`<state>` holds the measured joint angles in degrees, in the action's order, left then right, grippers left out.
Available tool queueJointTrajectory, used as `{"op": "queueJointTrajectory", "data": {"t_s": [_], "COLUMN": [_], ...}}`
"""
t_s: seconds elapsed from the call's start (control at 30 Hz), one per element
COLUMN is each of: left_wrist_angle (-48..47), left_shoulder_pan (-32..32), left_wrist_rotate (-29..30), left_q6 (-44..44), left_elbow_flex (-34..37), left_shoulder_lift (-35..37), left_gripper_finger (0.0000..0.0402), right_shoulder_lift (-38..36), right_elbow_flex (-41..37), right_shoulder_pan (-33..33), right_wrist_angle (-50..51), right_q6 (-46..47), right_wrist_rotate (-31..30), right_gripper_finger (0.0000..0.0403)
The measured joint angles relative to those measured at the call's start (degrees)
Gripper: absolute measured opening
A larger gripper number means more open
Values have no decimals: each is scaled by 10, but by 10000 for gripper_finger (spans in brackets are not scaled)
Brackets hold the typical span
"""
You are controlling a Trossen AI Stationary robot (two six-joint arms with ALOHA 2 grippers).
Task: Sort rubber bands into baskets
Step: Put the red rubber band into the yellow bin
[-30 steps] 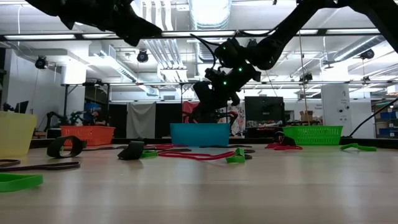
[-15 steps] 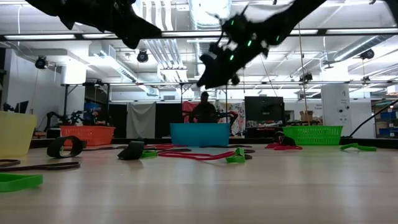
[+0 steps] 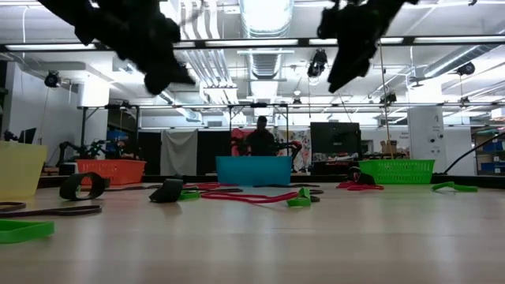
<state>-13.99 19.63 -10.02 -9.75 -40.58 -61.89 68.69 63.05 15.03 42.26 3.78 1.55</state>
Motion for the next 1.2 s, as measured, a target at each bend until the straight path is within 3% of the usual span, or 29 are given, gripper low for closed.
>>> {"op": "queueJointTrajectory", "data": {"t_s": [0.1,0.4,0.57,0.77,1.0,1.2], "left_wrist_angle": [-49,9,31,47,50,71], "left_shoulder_pan": [-11,-16,-41,-81,-78,-78], "left_wrist_rotate": [65,61,74,180,185,185], "left_q6": [-20,1,61,88,84,92], "left_elbow_flex": [0,0,0,0,0,0], "left_shoulder_lift": [-33,-131,-176,-219,-243,-263], "left_gripper_finger": [9,9,9,9,14,62], "right_shoulder_lift": [-38,-92,-92,-86,-86,-86], "right_elbow_flex": [-54,-163,-175,-176,-180,-199], "right_shoulder_pan": [-3,-3,-3,-3,-3,-3], "right_wrist_angle": [-52,-185,-203,-212,-248,-284], "right_q6": [7,13,17,17,9,8], "right_wrist_rotate": [-6,-6,-7,-7,-7,-7], "right_gripper_finger": [215,215,215,215,215,215]}}
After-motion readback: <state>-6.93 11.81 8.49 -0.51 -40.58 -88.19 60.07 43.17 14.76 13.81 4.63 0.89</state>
